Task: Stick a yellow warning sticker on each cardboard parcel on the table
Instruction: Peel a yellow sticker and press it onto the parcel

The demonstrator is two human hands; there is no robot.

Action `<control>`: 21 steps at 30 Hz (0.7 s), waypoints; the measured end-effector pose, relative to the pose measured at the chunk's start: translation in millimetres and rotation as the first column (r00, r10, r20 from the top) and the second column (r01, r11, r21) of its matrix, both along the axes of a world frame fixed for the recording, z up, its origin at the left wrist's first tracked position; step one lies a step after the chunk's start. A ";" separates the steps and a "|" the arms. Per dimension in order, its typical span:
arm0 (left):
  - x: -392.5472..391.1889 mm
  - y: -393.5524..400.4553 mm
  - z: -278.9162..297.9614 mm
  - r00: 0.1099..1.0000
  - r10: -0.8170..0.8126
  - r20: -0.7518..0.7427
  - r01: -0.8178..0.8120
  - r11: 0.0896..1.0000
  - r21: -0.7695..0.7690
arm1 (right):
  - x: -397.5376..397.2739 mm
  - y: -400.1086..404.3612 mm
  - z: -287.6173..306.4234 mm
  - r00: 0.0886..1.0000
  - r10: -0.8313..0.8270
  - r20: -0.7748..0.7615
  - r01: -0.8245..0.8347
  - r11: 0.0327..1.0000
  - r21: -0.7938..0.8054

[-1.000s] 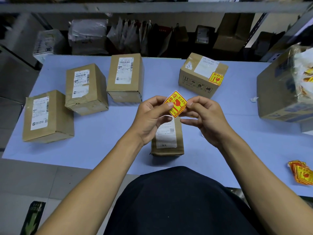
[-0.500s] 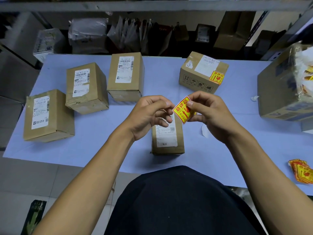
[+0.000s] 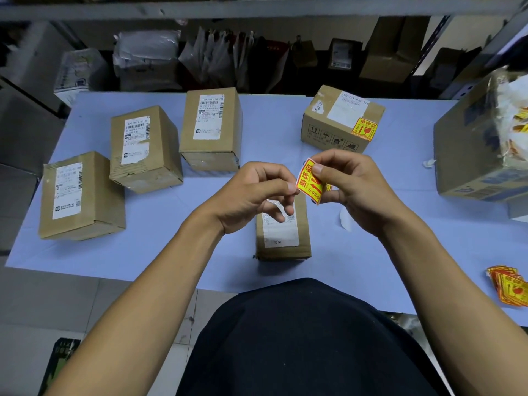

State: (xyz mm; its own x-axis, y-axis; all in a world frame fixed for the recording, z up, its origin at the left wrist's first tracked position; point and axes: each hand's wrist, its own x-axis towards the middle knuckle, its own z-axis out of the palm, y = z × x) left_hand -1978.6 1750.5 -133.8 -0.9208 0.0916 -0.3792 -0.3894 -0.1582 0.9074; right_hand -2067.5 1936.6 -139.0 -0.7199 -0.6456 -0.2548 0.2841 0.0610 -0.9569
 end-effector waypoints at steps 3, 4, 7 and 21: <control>0.3 3.8 -1.5 0.998 0.061 -0.024 -0.061 0.998 -0.017 | 4.0 -3.5 -0.4 0.985 -0.033 -0.170 0.063 0.983 0.174; 0.1 5.1 -2.3 0.995 0.093 -0.035 -0.094 0.995 -0.027 | 6.0 -4.3 -1.1 0.939 -0.033 -0.344 0.135 0.952 0.276; -0.2 7.9 -5.4 0.983 0.173 -0.067 -0.178 0.982 -0.066 | 13.6 -6.7 7.0 0.674 0.049 -0.737 0.253 0.922 0.292; 2.9 17.3 1.9 0.932 0.243 -0.270 -0.291 0.944 -0.155 | 19.1 -11.0 24.1 0.755 0.020 -0.656 0.124 0.977 0.172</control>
State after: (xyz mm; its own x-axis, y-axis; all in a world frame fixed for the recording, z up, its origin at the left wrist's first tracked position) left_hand -1975.7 1767.8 -131.9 -0.9669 -0.2215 -0.1263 -0.1200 -0.0420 0.9919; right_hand -2048.4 1925.6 -114.9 -0.7874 -0.5914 0.1739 -0.3946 0.2669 -0.8792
